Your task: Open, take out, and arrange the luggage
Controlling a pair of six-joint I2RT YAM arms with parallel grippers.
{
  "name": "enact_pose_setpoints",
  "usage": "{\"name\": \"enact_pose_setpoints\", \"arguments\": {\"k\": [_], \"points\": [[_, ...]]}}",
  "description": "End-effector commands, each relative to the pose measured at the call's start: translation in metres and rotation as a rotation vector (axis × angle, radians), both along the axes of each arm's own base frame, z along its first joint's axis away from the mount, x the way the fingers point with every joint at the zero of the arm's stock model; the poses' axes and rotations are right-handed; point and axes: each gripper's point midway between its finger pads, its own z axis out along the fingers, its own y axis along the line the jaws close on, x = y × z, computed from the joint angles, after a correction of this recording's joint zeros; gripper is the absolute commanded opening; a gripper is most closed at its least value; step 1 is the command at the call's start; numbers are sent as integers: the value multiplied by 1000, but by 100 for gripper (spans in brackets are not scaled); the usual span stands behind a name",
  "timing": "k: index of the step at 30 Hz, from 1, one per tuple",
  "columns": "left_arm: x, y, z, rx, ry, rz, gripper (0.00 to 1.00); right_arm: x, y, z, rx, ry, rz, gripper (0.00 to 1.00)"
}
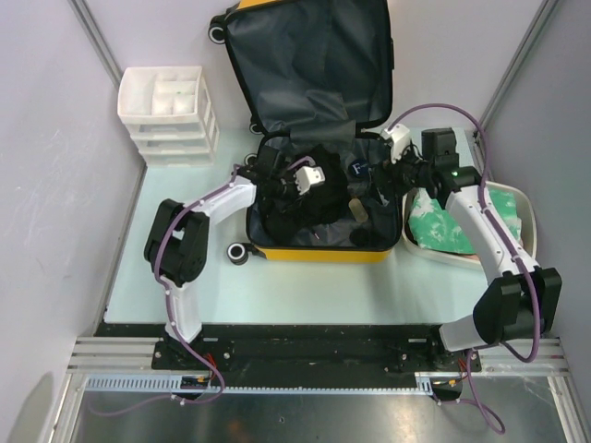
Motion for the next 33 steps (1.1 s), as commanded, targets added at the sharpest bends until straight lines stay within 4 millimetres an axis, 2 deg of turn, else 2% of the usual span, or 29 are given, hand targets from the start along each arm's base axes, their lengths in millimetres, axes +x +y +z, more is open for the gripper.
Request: {"name": "enact_pose_setpoints", "arguments": {"k": [1,3,4,5,6,7,12,15,19,20,21,22,23,25,26,28,30,32,33], "points": [[-3,-20,67,-147,-22,-43,15,28,24,25,-5,-207,55,100],[-4,-23,74,-177,-5,-41,0,34,32,22,-18,-254,75,100],[-2,-24,81,-192,-8,-38,0,42,37,31,-14,-320,84,100],[-3,-24,83,-206,2,-39,0,43,43,32,-11,-348,103,100],[-3,-25,86,-215,4,-43,0,43,46,24,-19,-362,125,100],[0,-23,89,-226,4,-34,0,48,52,32,-1,-424,149,100],[3,-18,97,-247,5,-30,0,46,74,18,-8,-507,273,100],[-4,-14,88,-207,-16,-56,0,51,77,6,-11,-481,263,100],[-22,-9,58,-108,-7,-82,0,53,72,-2,-25,-454,236,100],[-26,-9,54,-87,-19,-99,7,54,70,-3,-27,-448,228,100],[-35,-13,42,-63,-2,-118,17,55,66,-5,-31,-439,217,100],[-36,-12,38,-35,-7,-111,27,55,64,-5,-27,-430,209,100],[-37,-14,33,-21,0,-104,50,56,62,-6,-26,-425,202,100],[-35,-15,16,29,27,-73,68,58,55,-7,-27,-416,179,100],[-33,-16,12,41,36,-64,73,59,52,-5,-22,-413,165,100],[-30,-21,5,53,74,-60,75,63,41,-4,-20,-404,129,100],[-27,-28,4,36,87,-64,79,64,32,-1,-9,-396,98,100],[-26,-31,1,37,92,-69,87,67,18,2,-11,-394,60,100],[-26,-33,-1,43,93,-72,88,68,13,5,-7,-396,44,100]]}}
